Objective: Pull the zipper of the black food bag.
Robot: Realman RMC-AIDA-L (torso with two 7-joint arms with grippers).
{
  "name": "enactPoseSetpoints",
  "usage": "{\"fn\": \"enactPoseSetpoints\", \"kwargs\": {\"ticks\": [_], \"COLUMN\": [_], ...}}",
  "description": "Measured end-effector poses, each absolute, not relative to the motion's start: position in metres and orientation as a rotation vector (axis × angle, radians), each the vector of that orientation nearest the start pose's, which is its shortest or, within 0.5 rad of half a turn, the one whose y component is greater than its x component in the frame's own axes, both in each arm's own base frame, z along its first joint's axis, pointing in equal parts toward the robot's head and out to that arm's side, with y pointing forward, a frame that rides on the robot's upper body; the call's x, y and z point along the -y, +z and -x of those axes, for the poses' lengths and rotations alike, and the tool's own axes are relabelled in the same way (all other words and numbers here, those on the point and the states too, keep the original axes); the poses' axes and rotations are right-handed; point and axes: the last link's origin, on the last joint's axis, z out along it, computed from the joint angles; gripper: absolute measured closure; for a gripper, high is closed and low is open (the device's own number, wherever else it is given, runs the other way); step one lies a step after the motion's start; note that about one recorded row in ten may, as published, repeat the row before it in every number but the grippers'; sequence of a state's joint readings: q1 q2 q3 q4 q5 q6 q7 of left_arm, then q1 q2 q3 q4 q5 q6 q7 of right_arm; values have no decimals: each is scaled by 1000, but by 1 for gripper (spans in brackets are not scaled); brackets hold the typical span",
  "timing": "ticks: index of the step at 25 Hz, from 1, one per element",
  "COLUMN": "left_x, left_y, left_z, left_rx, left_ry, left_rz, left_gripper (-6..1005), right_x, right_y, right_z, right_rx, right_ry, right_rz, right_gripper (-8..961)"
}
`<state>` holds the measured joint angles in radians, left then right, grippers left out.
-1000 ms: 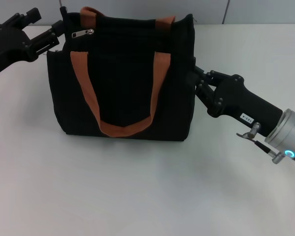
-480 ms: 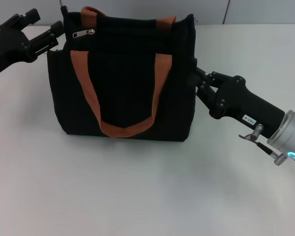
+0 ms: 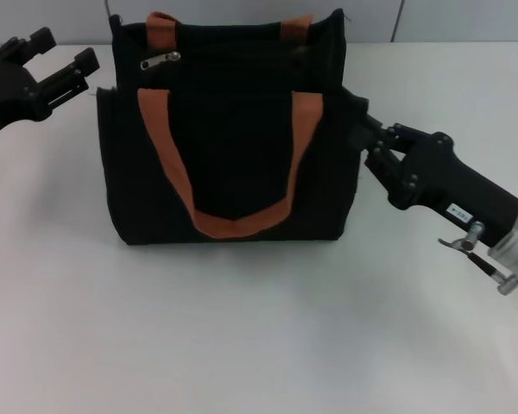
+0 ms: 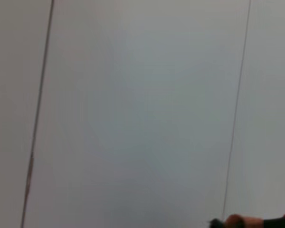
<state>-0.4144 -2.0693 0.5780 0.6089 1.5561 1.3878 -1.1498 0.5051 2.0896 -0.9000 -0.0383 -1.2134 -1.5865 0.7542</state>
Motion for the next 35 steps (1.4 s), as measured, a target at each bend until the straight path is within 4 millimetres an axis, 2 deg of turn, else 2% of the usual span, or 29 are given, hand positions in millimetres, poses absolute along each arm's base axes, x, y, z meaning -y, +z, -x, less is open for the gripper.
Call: {"fn": "enactPoseSetpoints", "kwargs": {"ticks": [5,9,12,15,17,22,26,35], "left_x": [-337,-335,-330,-326,-321,-317,-321,-335], "left_y": [60,55,42,39,40,43,42,29], "left_z": [307,307,301,300,298,291,288,273], "left_rx": [560,563,513,480,448,383,363,320], "left_ry": [-914,-905,-839,-804,-804,-827,-817,-773], "left_rz": [2087,2118,2253,2313,2353,2416,2427,2486], "left_gripper": [200,200,200,201,201,201,201,200], "right_x": [-279,-274,-273,-271,-268,-268,-268,-268], "right_y": [-40,-42,-43,-43,-45,-44,-44,-43], "right_z": [-267,-269,-267,-264,-258,-257,-257,-257], "right_rx": [-556,-549,-520,-475,-391,-367,-366,-368], "right_ry": [1296,1287,1285,1289,1290,1295,1300,1302], "right_rz": [2174,2181,2193,2224,2285,2288,2283,2272], "right_gripper": [855,855,855,856,856,852,844,827]}}
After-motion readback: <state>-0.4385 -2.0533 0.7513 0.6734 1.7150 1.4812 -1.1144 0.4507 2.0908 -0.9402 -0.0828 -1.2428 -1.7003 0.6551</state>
